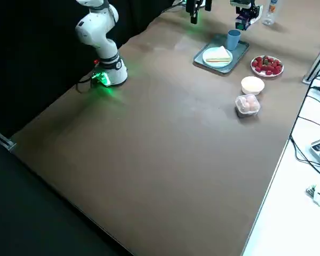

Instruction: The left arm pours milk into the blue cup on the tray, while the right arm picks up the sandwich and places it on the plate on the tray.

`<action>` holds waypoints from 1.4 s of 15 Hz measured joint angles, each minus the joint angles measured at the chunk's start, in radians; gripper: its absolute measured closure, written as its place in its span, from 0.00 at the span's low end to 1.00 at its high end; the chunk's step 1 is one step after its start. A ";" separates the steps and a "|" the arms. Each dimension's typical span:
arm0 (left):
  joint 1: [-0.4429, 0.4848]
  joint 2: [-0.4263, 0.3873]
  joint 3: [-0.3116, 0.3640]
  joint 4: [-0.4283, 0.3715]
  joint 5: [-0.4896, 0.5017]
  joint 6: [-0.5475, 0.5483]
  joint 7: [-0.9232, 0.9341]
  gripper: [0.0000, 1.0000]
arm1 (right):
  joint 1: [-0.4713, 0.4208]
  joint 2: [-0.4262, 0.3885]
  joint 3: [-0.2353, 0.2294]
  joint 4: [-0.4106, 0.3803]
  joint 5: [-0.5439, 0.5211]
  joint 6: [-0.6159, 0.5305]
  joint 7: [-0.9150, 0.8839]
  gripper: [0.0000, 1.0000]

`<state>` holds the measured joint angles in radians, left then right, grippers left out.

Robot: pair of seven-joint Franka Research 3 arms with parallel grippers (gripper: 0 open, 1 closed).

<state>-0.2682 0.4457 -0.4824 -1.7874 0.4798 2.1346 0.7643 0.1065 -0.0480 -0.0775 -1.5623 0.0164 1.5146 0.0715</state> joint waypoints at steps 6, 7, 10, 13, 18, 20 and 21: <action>0.036 -0.003 -0.009 0.057 -0.039 -0.080 0.014 0.50 | 0.000 0.000 0.001 -0.004 0.000 0.000 0.000 0.00; 0.074 -0.009 -0.032 0.091 -0.103 -0.123 0.059 0.50 | 0.000 0.000 0.001 -0.004 0.000 0.000 0.000 0.00; 0.364 -0.065 -0.206 0.206 -0.343 -0.317 0.269 0.50 | 0.000 0.000 0.001 -0.006 0.000 0.000 0.000 0.00; 0.672 -0.077 -0.399 0.219 -0.470 -0.414 0.411 0.51 | 0.000 0.000 0.001 -0.011 0.000 -0.001 0.000 0.00; 1.096 -0.070 -0.556 0.218 -0.714 -0.603 0.660 0.52 | -0.001 0.000 0.001 -0.017 0.000 0.000 0.000 0.00; 1.205 -0.064 -0.560 0.217 -0.819 -0.660 0.752 0.52 | -0.001 0.000 0.002 -0.018 0.000 0.000 0.000 0.00; 1.249 -0.056 -0.560 0.217 -0.855 -0.683 0.790 0.52 | -0.001 0.000 0.003 -0.019 0.000 0.000 0.000 0.00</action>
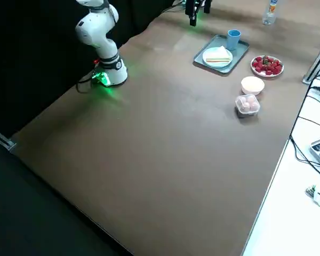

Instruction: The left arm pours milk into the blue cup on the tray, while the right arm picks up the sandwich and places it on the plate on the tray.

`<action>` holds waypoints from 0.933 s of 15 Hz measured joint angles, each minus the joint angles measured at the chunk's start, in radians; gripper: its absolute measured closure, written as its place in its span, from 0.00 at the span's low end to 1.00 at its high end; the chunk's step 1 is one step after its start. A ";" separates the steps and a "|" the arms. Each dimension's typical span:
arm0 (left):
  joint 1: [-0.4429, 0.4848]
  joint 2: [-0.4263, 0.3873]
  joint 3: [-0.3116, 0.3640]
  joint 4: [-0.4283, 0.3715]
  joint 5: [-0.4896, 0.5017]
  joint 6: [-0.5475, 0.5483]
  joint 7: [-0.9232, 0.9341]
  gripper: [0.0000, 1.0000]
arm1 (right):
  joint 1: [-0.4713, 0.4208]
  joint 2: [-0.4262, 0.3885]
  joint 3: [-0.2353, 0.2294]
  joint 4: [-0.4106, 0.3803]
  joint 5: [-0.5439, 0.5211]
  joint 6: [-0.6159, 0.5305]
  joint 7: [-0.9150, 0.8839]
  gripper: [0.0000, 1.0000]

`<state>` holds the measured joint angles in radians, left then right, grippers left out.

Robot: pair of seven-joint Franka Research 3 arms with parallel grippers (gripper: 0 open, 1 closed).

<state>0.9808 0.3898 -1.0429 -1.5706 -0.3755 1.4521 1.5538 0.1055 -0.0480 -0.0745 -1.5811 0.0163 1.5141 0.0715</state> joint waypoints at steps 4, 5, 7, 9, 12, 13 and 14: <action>0.119 0.058 -0.001 -0.001 -0.090 -0.075 0.114 0.52 | 0.000 0.000 0.002 -0.001 0.000 0.000 0.000 0.00; 0.145 0.072 -0.001 -0.001 -0.114 -0.090 0.142 0.52 | 0.000 0.000 0.002 -0.002 0.000 0.000 0.000 0.00; 0.196 0.092 0.000 0.000 -0.151 -0.116 0.181 0.51 | 0.000 0.000 0.002 -0.002 0.000 0.000 0.000 0.00; 0.241 0.113 0.000 0.000 -0.182 -0.159 0.196 0.51 | 0.000 0.000 0.002 -0.002 0.000 0.000 0.000 0.00; 0.295 0.149 0.012 0.002 -0.198 -0.192 0.238 0.51 | 0.000 0.000 0.002 -0.003 0.000 -0.001 0.000 0.00; 0.301 0.156 0.032 0.003 -0.198 -0.196 0.257 0.51 | 0.000 0.000 0.003 -0.003 0.000 -0.001 0.000 0.00; 0.305 0.166 0.058 0.003 -0.198 -0.206 0.277 0.51 | 0.000 0.000 0.003 -0.003 0.000 -0.001 0.000 0.00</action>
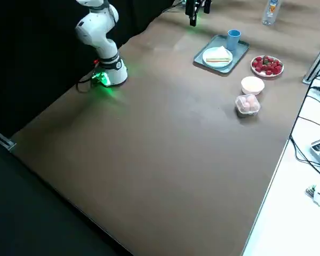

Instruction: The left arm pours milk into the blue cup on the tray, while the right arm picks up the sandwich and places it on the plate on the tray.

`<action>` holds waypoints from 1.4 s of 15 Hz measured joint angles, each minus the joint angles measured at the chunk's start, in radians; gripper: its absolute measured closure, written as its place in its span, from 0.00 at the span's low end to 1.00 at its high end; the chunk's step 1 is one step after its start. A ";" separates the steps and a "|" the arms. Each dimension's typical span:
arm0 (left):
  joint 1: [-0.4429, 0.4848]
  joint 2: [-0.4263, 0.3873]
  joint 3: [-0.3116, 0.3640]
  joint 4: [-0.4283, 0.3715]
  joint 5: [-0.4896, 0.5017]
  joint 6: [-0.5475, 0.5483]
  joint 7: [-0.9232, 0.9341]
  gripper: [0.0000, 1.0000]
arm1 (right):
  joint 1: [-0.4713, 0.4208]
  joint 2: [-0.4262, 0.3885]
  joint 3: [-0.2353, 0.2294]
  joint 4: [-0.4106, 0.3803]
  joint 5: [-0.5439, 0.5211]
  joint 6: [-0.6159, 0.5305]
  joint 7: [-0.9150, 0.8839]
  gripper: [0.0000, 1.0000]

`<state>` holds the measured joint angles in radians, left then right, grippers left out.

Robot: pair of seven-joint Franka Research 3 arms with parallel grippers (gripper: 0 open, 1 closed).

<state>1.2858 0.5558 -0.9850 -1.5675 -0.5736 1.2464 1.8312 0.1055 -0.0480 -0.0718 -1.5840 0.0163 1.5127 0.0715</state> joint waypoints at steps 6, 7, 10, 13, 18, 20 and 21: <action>0.000 0.104 0.166 -0.001 0.000 -0.027 0.174 0.50 | 0.000 0.000 0.003 -0.001 0.000 -0.007 0.000 0.00; -0.004 0.128 0.185 -0.001 0.000 -0.027 0.192 0.50 | 0.000 0.000 0.004 -0.001 0.000 -0.007 0.000 0.00; -0.029 0.204 0.235 -0.001 0.000 -0.027 0.249 0.50 | 0.002 0.000 0.007 -0.002 0.000 -0.008 0.000 0.00; -0.075 0.262 0.306 0.006 0.000 -0.023 0.353 0.50 | 0.007 0.000 0.010 -0.002 0.000 -0.009 0.000 0.00; -0.141 0.308 0.421 0.036 0.000 -0.003 0.523 0.50 | 0.010 0.000 0.011 -0.003 0.000 -0.013 0.000 0.00; -0.155 0.316 0.451 0.037 0.000 0.015 0.561 0.48 | 0.011 0.000 0.011 -0.003 0.000 -0.014 0.000 0.00; -0.163 0.322 0.468 0.037 0.000 0.025 0.577 0.48 | 0.011 0.000 0.011 -0.003 0.000 -0.014 0.000 0.00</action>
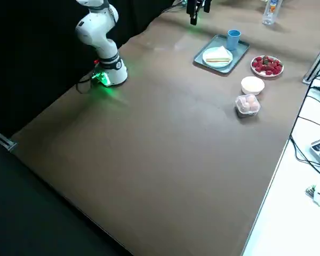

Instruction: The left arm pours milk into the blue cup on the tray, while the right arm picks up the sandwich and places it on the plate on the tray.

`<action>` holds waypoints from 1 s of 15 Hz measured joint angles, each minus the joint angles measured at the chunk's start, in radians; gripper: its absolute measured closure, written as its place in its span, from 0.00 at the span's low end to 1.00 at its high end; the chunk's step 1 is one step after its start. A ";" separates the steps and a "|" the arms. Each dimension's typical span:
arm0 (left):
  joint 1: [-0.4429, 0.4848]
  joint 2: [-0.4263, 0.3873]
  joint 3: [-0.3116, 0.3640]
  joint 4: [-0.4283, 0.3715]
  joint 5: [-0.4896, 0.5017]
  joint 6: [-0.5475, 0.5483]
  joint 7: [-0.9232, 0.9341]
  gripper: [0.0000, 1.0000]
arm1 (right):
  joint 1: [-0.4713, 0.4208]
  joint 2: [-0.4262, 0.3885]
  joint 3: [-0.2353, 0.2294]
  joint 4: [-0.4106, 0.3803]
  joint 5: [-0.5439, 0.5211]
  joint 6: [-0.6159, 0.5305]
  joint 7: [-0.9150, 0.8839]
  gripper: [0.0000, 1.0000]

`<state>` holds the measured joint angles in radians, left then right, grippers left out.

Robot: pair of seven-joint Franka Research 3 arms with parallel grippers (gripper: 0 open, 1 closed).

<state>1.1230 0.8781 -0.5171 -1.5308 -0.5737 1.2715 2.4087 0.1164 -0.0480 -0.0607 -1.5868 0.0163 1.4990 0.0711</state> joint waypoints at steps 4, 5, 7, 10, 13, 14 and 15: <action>-0.019 0.049 0.040 0.001 0.000 0.077 0.051 0.49 | 0.000 0.000 0.000 0.000 0.000 -0.001 0.000 0.00; -0.024 0.058 0.048 0.001 0.000 0.101 0.063 0.49 | 0.001 0.000 0.000 0.000 0.000 -0.001 0.000 0.00; -0.038 0.071 0.060 0.003 0.000 0.133 0.077 0.49 | 0.001 0.000 0.000 0.000 0.000 -0.001 0.000 0.00; -0.054 0.073 0.067 0.013 -0.004 0.133 0.078 0.49 | 0.002 0.000 0.000 0.000 0.000 -0.001 0.000 0.00; -0.068 0.080 0.069 0.033 -0.004 0.133 0.078 0.49 | 0.004 0.000 0.000 0.000 0.000 -0.001 0.000 0.00; -0.070 0.083 0.070 0.038 -0.004 0.133 0.078 0.49 | 0.005 0.000 0.000 0.000 0.000 -0.001 0.000 0.00; -0.071 0.085 0.070 0.042 -0.004 0.133 0.078 0.47 | 0.005 0.000 0.000 0.000 0.000 -0.001 0.000 0.00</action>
<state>1.0523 0.9631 -0.4472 -1.4893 -0.5777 1.4046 2.4862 0.1215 -0.0480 -0.0602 -1.5869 0.0163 1.4979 0.0711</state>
